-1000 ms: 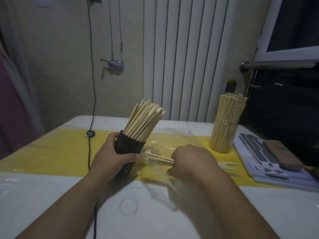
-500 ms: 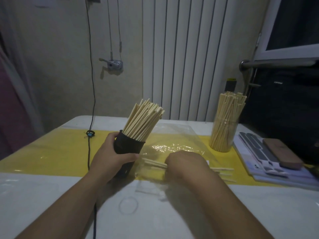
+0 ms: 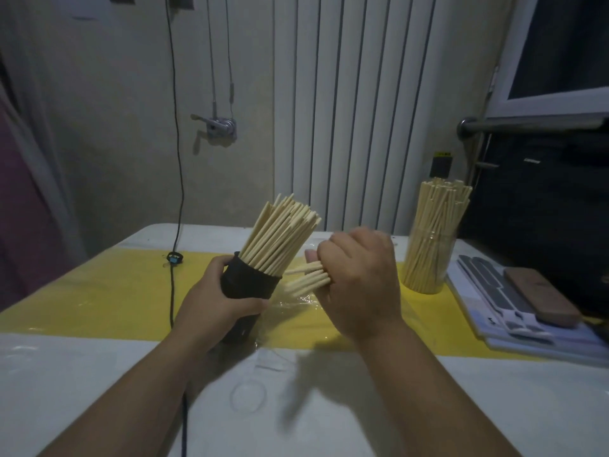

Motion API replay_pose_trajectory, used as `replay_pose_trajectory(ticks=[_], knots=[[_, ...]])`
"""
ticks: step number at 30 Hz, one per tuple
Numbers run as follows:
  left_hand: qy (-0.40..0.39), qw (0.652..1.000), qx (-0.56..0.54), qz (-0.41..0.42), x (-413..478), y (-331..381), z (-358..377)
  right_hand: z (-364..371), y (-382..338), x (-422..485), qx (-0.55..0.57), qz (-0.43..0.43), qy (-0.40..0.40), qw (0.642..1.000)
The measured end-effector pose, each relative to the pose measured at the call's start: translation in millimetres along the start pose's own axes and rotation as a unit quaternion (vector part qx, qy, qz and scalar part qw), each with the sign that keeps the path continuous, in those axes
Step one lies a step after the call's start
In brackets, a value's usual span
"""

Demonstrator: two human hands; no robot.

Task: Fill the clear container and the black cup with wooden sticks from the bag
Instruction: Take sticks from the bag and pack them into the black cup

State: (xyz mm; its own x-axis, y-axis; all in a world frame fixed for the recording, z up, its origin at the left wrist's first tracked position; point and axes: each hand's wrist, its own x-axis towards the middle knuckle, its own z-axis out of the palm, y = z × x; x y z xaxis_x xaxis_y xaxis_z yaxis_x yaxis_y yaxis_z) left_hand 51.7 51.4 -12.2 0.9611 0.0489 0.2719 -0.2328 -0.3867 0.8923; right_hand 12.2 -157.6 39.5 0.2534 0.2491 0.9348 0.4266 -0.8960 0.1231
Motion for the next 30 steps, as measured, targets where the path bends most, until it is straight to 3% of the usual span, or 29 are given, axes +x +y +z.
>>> replay_pose_trajectory(ticks=[5, 9, 12, 15, 17, 22, 25, 30], knots=[[0.018, 0.999, 0.034, -0.002, 0, 3, -1, 3, -1, 6, 0.019, 0.043, 0.065, 0.997], [0.022, 0.997, 0.079, 0.004, -3, 8, -4, 12, 1, 3, 0.079, 0.06, 0.089, 0.991], [0.025, 0.993, 0.114, 0.011, -4, 10, -5, 13, -2, 3, 0.158, 0.123, 0.125, 0.972], [0.013, 0.991, 0.13, 0.016, -3, 11, -7, 9, -6, 9, 0.256, 0.181, 0.17, 0.934], [0.004, 0.991, 0.136, 0.018, -2, 12, -7, 5, -11, 14, 0.328, 0.266, 0.175, 0.89], [-0.015, 0.988, 0.152, 0.027, -3, 13, -7, 2, -16, 15, 0.42, 0.446, 0.11, 0.782], [-0.024, 0.984, 0.171, 0.038, -3, 16, -6, 6, -12, 16, 0.422, 0.49, 0.061, 0.76], [-0.025, 0.979, 0.195, 0.051, -5, 17, -4, 8, -2, 20, 0.41, 0.527, 0.047, 0.743]])
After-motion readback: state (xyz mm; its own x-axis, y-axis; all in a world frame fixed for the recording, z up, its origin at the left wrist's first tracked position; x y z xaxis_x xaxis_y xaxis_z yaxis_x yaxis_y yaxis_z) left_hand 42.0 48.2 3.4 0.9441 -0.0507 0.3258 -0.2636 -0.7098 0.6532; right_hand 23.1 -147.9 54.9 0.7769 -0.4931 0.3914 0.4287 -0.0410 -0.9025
